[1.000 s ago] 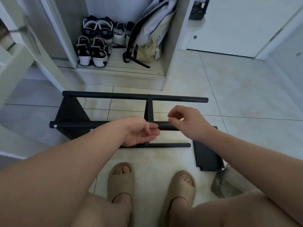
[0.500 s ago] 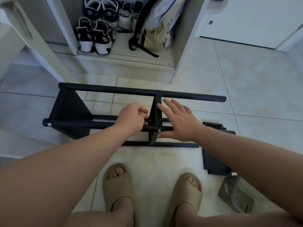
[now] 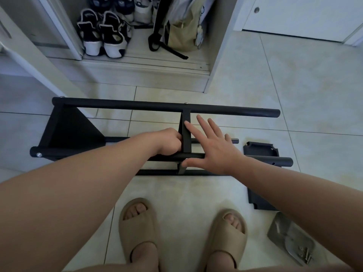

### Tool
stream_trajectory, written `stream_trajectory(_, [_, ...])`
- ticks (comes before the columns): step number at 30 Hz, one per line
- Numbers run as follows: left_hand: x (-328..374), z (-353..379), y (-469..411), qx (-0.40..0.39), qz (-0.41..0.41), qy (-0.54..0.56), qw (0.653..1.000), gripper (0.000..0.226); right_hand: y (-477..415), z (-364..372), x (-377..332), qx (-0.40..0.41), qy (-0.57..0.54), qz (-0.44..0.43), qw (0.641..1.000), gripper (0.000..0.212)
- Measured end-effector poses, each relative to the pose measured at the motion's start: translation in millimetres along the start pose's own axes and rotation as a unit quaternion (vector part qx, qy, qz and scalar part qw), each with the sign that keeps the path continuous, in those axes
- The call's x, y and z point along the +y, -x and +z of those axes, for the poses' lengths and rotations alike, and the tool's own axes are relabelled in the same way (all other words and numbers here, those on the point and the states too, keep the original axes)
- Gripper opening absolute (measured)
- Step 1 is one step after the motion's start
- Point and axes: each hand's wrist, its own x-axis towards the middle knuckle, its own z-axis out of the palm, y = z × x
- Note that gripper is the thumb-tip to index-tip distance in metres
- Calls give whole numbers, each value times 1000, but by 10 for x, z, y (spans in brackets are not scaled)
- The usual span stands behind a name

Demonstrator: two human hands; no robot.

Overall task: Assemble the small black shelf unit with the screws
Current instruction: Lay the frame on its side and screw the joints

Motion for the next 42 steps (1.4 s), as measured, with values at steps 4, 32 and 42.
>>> stream_trajectory(4, [66,75,16,-26,-7,20,999,26,148,34,50,4,-5,12,1000,108])
stream_trajectory(32, [51,308,-124,2,3,70,998,19,233,90,226,43,108,-15,993,118])
stream_trajectory(42, [50,279,-146,-44,-2,120,992,17,183,24,243,12,70,21,997,140])
